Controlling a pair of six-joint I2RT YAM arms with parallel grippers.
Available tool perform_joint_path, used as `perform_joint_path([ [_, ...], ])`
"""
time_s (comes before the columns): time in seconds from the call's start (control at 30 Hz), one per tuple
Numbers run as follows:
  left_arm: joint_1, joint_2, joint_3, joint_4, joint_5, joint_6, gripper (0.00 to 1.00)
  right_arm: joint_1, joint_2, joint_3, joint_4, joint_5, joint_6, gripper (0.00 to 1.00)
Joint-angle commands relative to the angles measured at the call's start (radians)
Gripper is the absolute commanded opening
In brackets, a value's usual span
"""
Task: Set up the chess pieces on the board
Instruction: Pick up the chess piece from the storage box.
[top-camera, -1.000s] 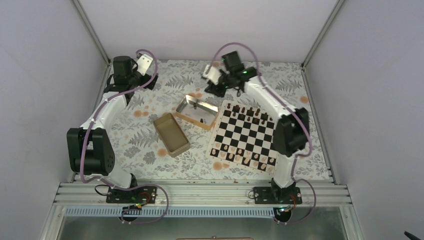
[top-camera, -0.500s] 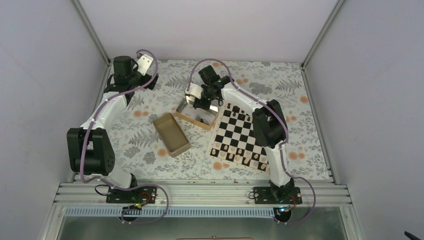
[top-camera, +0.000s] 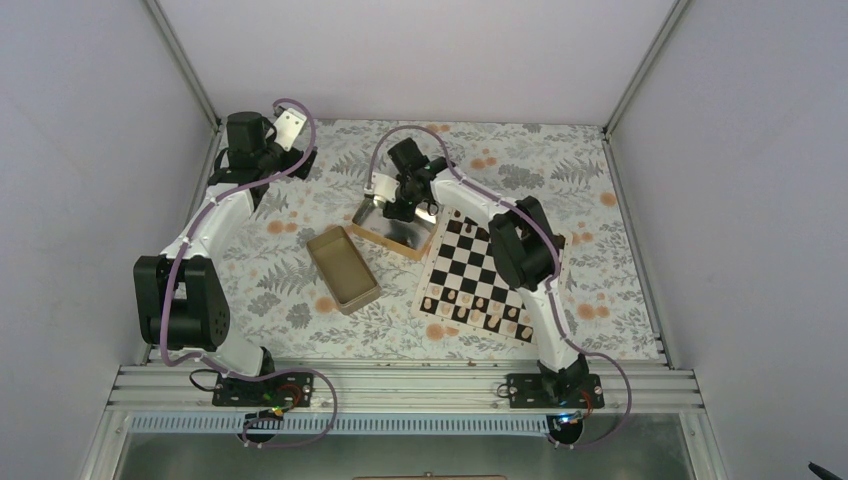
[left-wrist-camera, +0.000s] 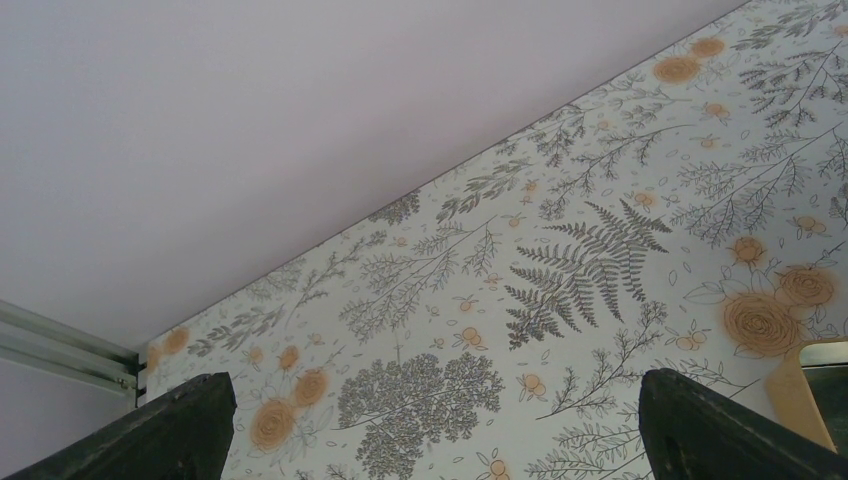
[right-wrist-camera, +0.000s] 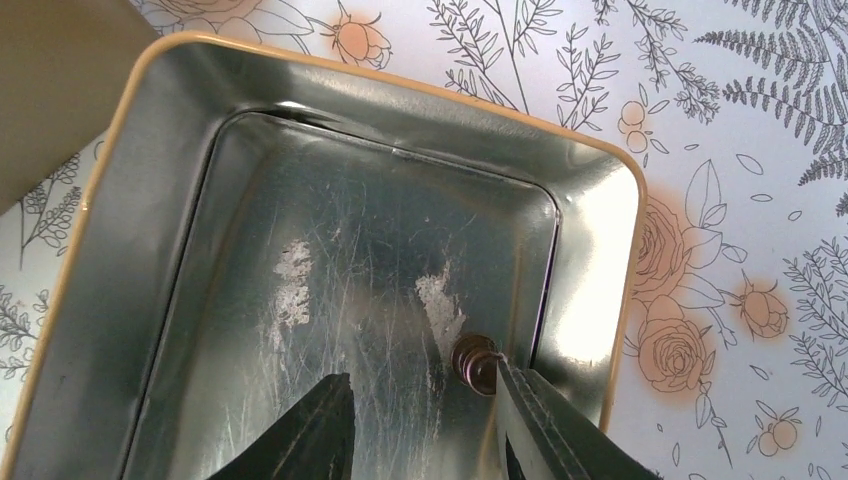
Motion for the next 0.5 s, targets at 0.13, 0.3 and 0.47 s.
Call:
perform_joint_path([
  [0.13,-0.001,-0.034,0.005,0.027,0.014,-0.014,1.00,0.022,0.036,0.042,0.032,0.070,0.001,0.39],
  [0.3,0.001,-0.037,0.002,0.026,0.017,-0.014,1.00,0.029,0.050,0.047,0.037,0.099,-0.002,0.39],
  [0.47,0.003,-0.038,0.000,0.027,0.018,-0.014,1.00,0.033,0.059,0.053,0.037,0.115,-0.002,0.39],
])
